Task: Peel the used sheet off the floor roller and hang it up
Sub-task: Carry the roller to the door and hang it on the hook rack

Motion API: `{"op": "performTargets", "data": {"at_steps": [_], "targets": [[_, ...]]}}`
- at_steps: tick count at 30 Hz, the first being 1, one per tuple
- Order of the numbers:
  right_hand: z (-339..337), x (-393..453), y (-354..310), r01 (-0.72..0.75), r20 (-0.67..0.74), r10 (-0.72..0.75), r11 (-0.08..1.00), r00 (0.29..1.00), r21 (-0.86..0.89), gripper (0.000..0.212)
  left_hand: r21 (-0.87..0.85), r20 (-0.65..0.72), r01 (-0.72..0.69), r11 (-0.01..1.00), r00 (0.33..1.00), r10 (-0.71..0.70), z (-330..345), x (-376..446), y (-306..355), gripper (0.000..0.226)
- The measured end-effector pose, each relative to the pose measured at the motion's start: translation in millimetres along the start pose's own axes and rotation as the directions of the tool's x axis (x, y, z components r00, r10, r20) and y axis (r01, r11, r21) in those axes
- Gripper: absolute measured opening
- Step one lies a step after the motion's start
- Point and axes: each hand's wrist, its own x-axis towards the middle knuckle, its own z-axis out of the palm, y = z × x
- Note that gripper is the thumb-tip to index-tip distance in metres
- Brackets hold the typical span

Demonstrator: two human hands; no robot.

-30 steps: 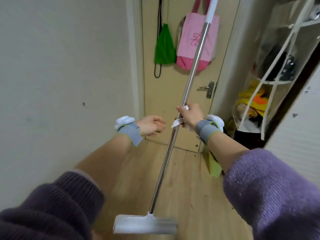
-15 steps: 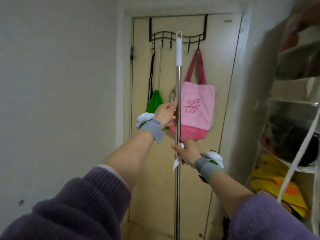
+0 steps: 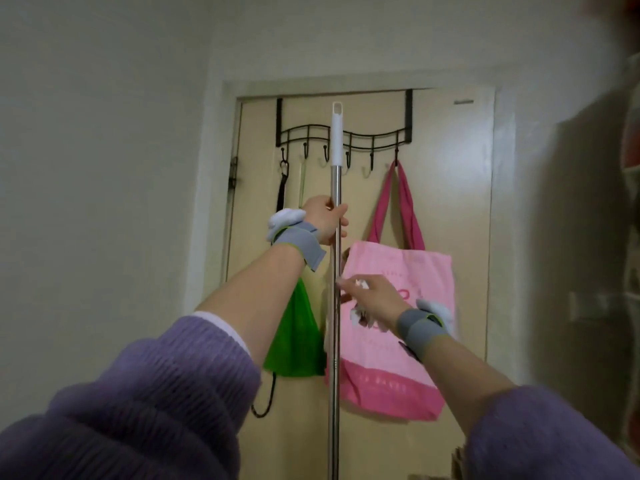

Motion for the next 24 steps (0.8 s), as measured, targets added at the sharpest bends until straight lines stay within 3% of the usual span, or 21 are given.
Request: {"op": "performTargets", "data": {"at_steps": [3,7,11,21,24], "targets": [[-34,73,-24,0.086,-0.216,-0.029,0.962,0.976,0.260,0.041,-0.020,-0.035,-0.002,1.000,0.999,0.001,-7,49,-22,0.018],[-48,156,-69,0.234,-0.324,-0.138,0.932,0.936,0.277,0.033,-0.022,-0.015,-0.009,1.000,1.000,0.009,-14,110,-50,0.021],[-34,217,-104,0.305,-0.383,-0.221,0.937,0.897,0.173,0.028,0.033,0.103,-0.012,0.999,0.995,0.009,-20,156,-73,0.020],[-12,306,-113,0.144,-0.426,-0.202,0.976,0.882,-0.164,0.052,0.210,0.304,-0.073,0.975,0.953,0.005,-42,234,-114,0.021],[-6,333,-115,0.090,-0.423,-0.199,0.961,0.884,-0.263,0.042,0.252,0.284,-0.119,0.960,0.958,0.044,-44,258,-118,0.049]]}}
